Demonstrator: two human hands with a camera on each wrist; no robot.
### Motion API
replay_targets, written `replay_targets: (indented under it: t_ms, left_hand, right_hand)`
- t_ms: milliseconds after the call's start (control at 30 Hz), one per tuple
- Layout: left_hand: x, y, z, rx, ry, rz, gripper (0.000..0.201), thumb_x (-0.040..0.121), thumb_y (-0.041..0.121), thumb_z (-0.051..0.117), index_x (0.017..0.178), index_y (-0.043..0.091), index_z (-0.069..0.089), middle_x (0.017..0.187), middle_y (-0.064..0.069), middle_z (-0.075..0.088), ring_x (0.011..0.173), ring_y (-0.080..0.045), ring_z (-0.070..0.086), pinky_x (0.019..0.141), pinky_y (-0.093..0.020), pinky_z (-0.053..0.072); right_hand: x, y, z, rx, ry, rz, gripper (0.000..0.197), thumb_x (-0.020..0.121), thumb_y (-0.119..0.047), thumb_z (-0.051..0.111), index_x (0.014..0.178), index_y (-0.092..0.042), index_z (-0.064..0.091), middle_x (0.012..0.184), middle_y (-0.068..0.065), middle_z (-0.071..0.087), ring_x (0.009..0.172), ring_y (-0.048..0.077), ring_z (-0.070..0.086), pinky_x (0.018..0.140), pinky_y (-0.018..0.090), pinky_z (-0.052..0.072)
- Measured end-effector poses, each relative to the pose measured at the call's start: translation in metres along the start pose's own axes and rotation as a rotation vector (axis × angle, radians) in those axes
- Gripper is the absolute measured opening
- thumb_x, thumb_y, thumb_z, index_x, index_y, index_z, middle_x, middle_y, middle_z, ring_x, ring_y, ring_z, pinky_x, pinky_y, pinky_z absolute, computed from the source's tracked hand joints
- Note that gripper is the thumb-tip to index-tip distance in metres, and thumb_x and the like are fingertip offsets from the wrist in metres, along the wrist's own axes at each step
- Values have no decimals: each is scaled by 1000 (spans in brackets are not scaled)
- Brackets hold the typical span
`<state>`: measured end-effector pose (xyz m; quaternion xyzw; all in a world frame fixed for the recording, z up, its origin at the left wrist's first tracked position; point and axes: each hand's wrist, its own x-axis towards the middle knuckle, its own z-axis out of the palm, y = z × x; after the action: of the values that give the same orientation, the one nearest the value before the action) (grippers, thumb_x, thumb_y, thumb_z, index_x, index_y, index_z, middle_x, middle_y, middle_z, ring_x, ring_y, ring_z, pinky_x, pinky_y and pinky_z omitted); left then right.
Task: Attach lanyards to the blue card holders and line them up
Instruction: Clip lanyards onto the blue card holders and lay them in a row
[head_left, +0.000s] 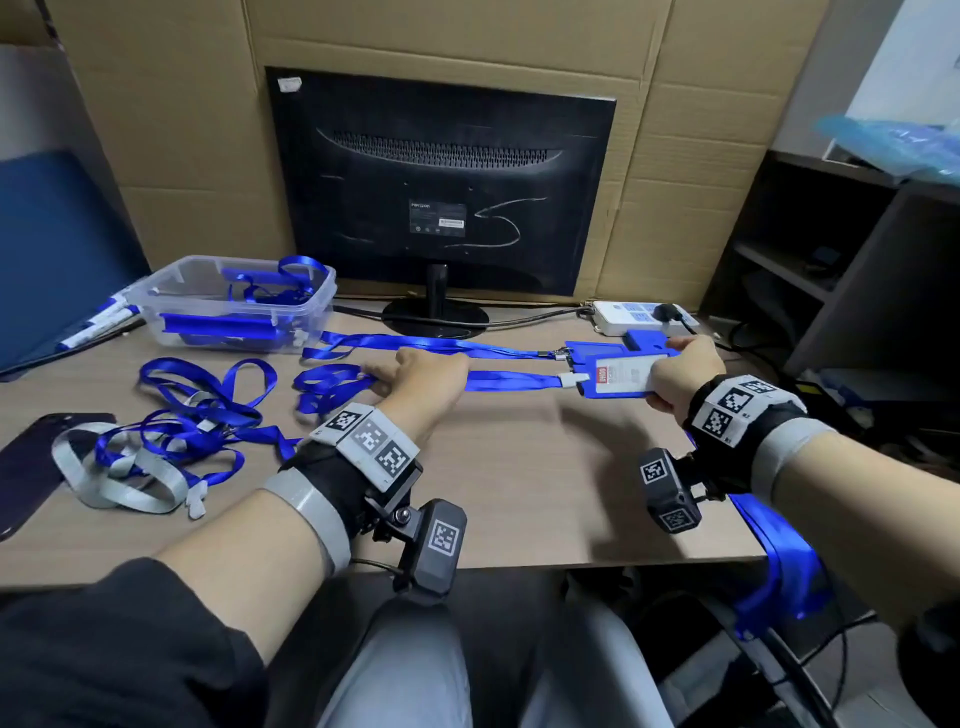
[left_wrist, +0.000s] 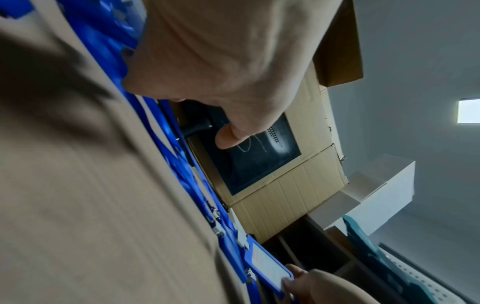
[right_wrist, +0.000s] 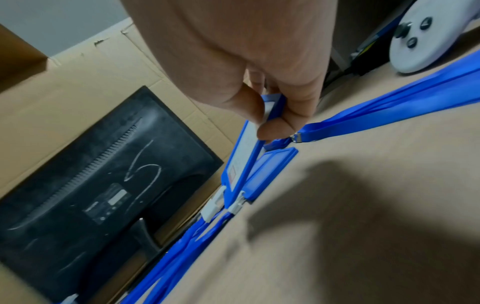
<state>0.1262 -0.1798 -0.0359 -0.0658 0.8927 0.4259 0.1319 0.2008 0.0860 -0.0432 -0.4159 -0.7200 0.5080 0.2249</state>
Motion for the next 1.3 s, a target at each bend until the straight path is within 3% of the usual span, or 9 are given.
replay_targets:
  t_ms: [100, 233, 300, 467, 567, 667, 800, 1067, 1300]
  left_hand:
    - [8, -8, 7, 41, -46, -103, 75, 94, 34, 60, 154, 7, 25, 168, -30, -1, 153, -50, 11, 125, -53, 15]
    - [16, -24, 19, 21, -73, -95, 97, 69, 49, 58, 153, 10, 30, 156, -24, 21, 137, -50, 35, 116, -55, 34]
    - [18, -27, 21, 5, -66, -86, 96, 65, 49, 56, 151, 11, 33, 152, -22, 25, 135, -49, 37, 114, -55, 36]
    - [23, -24, 21, 27, -44, -109, 94, 80, 47, 63, 157, 11, 23, 165, -24, 7, 147, -54, 19, 121, -59, 26]
    - [31, -22, 18, 42, -20, -126, 89, 87, 45, 66, 157, 12, 22, 167, -24, 1, 150, -52, 14, 122, -58, 23]
    - [39, -28, 14, 43, -22, -120, 92, 87, 45, 65, 159, 13, 18, 168, -23, -1, 151, -51, 12, 123, -59, 22]
    - [45, -34, 8, 33, 10, -115, 88, 89, 42, 65, 159, 12, 20, 168, -22, 3, 153, -47, 10, 124, -57, 19]
    - [63, -51, -7, -12, 125, -139, 78, 91, 38, 62, 150, 0, 28, 156, -21, 26, 144, -39, 27, 117, -44, 27]
    - [73, -49, -14, -5, 151, -201, 93, 88, 41, 67, 155, -1, 19, 163, -24, 15, 151, -43, 19, 123, -53, 24]
  right_hand:
    - [7, 15, -3, -75, 36, 92, 49, 89, 2, 59, 133, -17, 47, 117, 10, 49, 99, 32, 59, 59, 41, 60]
    - [25, 37, -2, -183, 36, 125, 63, 70, -4, 71, 126, -21, 50, 101, 7, 56, 102, 33, 65, 79, 56, 62]
    - [28, 44, -2, -204, 17, 121, 54, 78, 3, 70, 121, -23, 50, 92, 5, 52, 100, 32, 62, 82, 55, 62]
    - [9, 38, -5, -457, -5, 43, 59, 72, -10, 83, 124, -13, 55, 106, 8, 61, 94, 28, 62, 84, 39, 57]
    - [3, 35, -5, -588, -36, 6, 62, 73, -27, 89, 124, -12, 55, 112, 8, 62, 104, 31, 61, 91, 38, 54]
    - [2, 36, 9, -721, -85, -22, 95, 61, -57, 90, 135, -12, 52, 131, 12, 59, 118, 32, 59, 97, 39, 52]
    - [-4, 38, 30, -933, -123, -24, 96, 48, -89, 73, 109, -16, 61, 118, 13, 58, 110, 33, 54, 99, 42, 50]
    - [3, 34, 38, -1083, -154, -40, 71, 55, -83, 68, 89, -21, 73, 101, 13, 58, 86, 27, 50, 74, 34, 49]
    - [0, 32, 31, -1052, -168, -42, 56, 75, -69, 73, 82, -16, 57, 81, 7, 57, 67, 21, 49, 62, 28, 44]
